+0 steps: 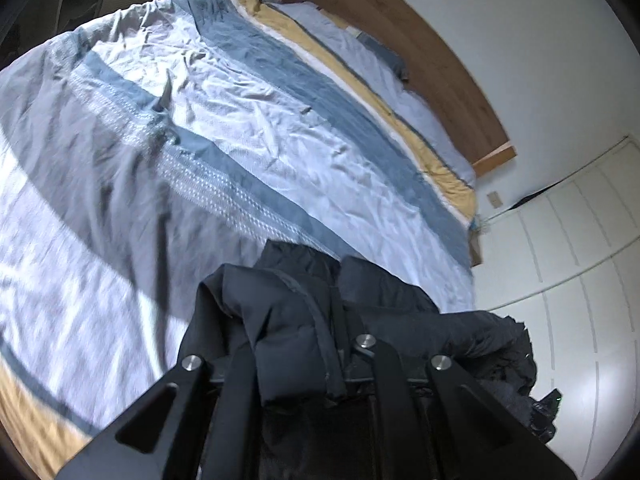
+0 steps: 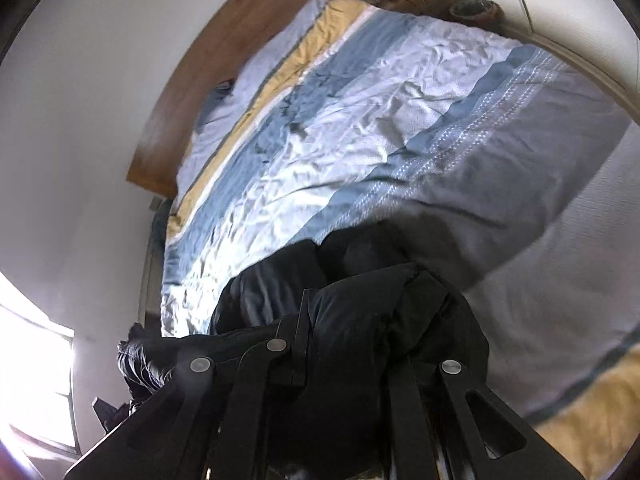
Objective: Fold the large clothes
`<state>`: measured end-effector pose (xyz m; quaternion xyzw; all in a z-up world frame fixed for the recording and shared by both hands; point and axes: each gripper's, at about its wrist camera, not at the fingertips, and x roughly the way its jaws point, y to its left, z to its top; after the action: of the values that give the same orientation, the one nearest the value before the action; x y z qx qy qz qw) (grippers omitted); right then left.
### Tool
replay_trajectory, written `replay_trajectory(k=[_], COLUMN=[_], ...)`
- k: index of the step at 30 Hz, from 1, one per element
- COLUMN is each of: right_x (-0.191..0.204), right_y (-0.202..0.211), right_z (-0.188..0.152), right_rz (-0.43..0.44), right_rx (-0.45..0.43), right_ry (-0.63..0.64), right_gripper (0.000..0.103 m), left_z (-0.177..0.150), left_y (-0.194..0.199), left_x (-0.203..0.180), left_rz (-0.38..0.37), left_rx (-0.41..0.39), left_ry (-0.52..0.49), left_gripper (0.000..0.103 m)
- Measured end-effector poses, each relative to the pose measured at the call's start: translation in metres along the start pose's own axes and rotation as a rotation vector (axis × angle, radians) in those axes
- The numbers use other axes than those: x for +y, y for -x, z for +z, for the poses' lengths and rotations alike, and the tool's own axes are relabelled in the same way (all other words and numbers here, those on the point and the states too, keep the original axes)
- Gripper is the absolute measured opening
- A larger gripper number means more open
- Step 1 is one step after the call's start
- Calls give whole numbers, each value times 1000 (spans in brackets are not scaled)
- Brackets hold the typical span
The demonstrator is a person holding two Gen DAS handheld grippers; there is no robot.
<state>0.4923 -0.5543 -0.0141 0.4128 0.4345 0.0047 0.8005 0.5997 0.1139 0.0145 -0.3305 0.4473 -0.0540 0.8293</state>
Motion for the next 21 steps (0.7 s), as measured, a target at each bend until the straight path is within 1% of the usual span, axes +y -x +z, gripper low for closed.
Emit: replay_trajectory(k=[1, 3, 4, 5, 7, 8, 11, 12, 14, 16, 17, 18, 19, 20, 21], right_x=[1, 2, 3, 2, -2, -5, -16, -20, -23, -26, -27, -26, -26, -25, -25], right_y=[-10, -29, -42, -53, -80, -96, -129, -141, -154, -163, -164, -164, -164, -162, -158], right_z=[8, 22, 29, 35, 45, 50, 56, 58, 59, 60, 61, 62, 64, 65, 66], right_rz=[-7, -30, -46, -63, -111, -145, -201, -220, -234, -242, -244, -238, -226, -212, -193], right_rx=[1, 7, 16, 23, 55, 69, 117, 134, 152, 170, 169, 171, 171, 162, 148], right_ry=[-11, -26, -29, -33, -54, -66, -97, -109, -122, -141, -150, -155, -160, -167, -176], right_gripper=[9, 9, 9, 9, 9, 9, 9, 9, 13, 14, 17, 22, 26, 35, 48], left_z=[3, 18, 21, 27, 32, 35, 37, 34, 34, 38, 39, 41, 43, 46, 48], left_y=[-9, -41, -51, -71, -98, -119, -160, -165, -181, -189, -188, -187, -185, -181, -176], left_x=[-1, -1, -1, -1, -1, 0, 3, 4, 8, 15, 17, 22, 26, 34, 39], left_rz=[11, 49, 59, 83, 127, 150, 189, 190, 184, 157, 142, 111, 79, 25, -9], left_rx=[5, 32, 40, 58, 89, 117, 179, 191, 223, 246, 248, 249, 255, 263, 261], left_ry=[-2, -4, -4, -13, -42, -49, -71, -73, -60, -9, 16, 58, 99, 166, 209], left_gripper=[9, 11, 12, 12, 12, 12, 13, 13, 13, 13, 13, 14, 19, 24, 26])
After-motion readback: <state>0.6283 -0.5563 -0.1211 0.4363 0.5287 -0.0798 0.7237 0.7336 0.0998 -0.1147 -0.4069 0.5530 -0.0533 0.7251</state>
